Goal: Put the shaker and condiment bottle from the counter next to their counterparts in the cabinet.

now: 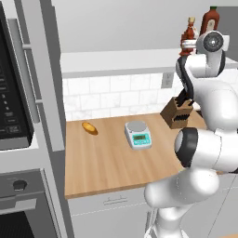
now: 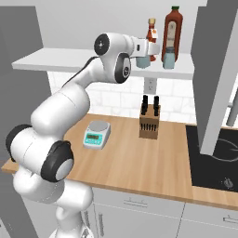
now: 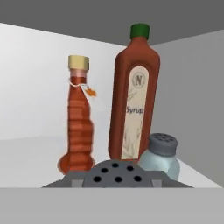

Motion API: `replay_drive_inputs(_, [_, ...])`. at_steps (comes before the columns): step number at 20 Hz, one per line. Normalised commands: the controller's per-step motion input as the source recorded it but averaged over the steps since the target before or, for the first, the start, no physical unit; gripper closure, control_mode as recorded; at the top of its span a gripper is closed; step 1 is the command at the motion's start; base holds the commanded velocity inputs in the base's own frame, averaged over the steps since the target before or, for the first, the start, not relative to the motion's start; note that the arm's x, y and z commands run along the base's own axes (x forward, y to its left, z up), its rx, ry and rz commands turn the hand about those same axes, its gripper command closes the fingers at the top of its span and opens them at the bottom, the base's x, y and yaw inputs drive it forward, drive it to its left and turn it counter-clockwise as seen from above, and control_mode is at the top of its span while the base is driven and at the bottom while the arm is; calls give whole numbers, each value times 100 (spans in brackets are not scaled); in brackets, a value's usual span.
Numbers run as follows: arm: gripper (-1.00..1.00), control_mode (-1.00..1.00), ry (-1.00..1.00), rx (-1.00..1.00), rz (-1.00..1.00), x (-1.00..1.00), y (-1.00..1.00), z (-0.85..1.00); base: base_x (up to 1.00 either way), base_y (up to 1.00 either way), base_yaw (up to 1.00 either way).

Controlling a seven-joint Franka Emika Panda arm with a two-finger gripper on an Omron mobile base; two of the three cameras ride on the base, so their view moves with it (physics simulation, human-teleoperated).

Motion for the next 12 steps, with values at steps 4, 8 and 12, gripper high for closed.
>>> replay_drive_inputs(4, [100,-100,0,0,0,39,-29,0,0,0,0])
replay_drive_inputs(8, [100,-100,1,0,0,0,0,0,0,0,0])
replay_drive_inputs(12, [100,-100,0,0,0,14,0,-21,0,0,0])
